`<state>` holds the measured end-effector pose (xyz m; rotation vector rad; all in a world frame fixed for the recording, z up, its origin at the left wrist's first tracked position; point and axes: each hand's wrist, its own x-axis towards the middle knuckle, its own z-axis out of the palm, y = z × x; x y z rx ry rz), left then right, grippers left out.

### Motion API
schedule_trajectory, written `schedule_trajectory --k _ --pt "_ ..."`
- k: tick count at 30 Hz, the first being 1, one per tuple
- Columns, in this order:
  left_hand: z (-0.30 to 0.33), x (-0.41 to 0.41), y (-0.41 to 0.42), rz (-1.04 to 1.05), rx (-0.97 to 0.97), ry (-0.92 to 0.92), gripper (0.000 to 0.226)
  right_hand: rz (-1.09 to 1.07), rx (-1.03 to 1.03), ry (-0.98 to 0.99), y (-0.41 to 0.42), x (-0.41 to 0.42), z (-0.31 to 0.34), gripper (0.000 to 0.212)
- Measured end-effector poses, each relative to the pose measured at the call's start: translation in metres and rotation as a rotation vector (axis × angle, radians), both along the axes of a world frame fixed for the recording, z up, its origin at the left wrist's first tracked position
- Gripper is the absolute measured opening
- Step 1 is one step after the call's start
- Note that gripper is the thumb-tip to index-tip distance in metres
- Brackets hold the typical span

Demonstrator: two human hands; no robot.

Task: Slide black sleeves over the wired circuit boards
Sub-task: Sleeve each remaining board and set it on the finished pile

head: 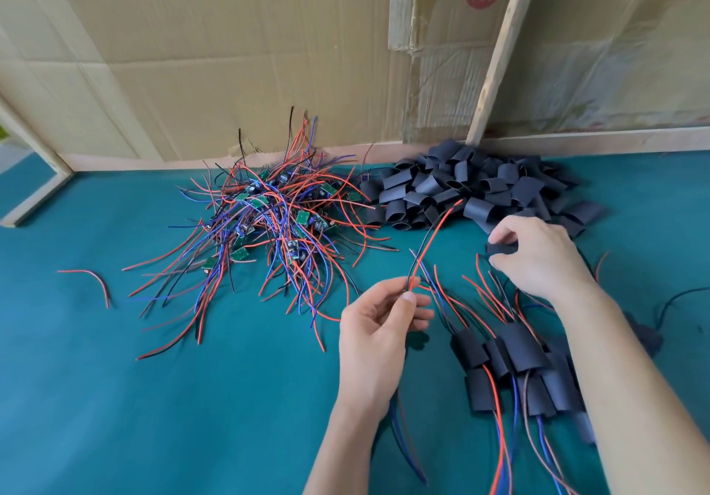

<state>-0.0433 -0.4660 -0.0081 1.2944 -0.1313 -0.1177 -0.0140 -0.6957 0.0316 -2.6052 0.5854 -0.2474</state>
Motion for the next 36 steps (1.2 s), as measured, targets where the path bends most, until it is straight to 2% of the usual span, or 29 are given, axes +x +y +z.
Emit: schedule_trajectory --k 2,4,7,9,12,14,22,26,29,33,36 --pt "0.001 0.0 0.0 0.0 -0.007 0.001 0.019 -0.004 0.001 -0.018 0.001 0.0 0.002 0.016" --pt "0.002 0.0 0.0 0.004 -0.015 0.006 0.019 -0.01 0.088 -0.076 0.003 -0.001 0.008 0.015" --pt "0.003 0.001 -0.001 0.015 -0.035 0.011 0.019 0.069 0.47 -0.24 0.019 -0.002 0.027 0.02" --pt "0.004 0.001 -0.002 0.029 -0.045 0.017 0.019 0.24 0.63 -0.267 0.039 -0.005 0.044 0.022" --pt "0.004 0.001 -0.001 0.06 -0.039 0.013 0.017 0.496 0.608 -0.077 0.074 -0.008 0.054 0.018" --pt "0.003 0.001 0.001 0.094 -0.042 0.005 0.013 0.571 0.552 0.043 0.091 -0.009 0.051 0.018" --pt "0.001 0.001 0.003 0.149 0.01 -0.027 0.02 0.631 0.421 0.089 0.1 -0.01 0.048 0.02" --pt "0.003 0.0 0.003 0.14 0.034 -0.039 0.024 0.652 0.551 0.121 0.099 -0.011 0.047 0.02" --pt "0.004 0.0 0.003 0.127 0.039 -0.042 0.023 0.639 0.601 0.104 0.098 -0.011 0.045 0.024" --pt "0.004 0.001 0.002 0.125 0.009 -0.023 0.013 0.554 0.566 0.0 0.095 -0.009 0.046 0.029" --pt "0.003 0.002 0.002 0.125 0.008 -0.007 0.017 0.468 0.773 -0.114 0.079 -0.007 0.048 0.034"
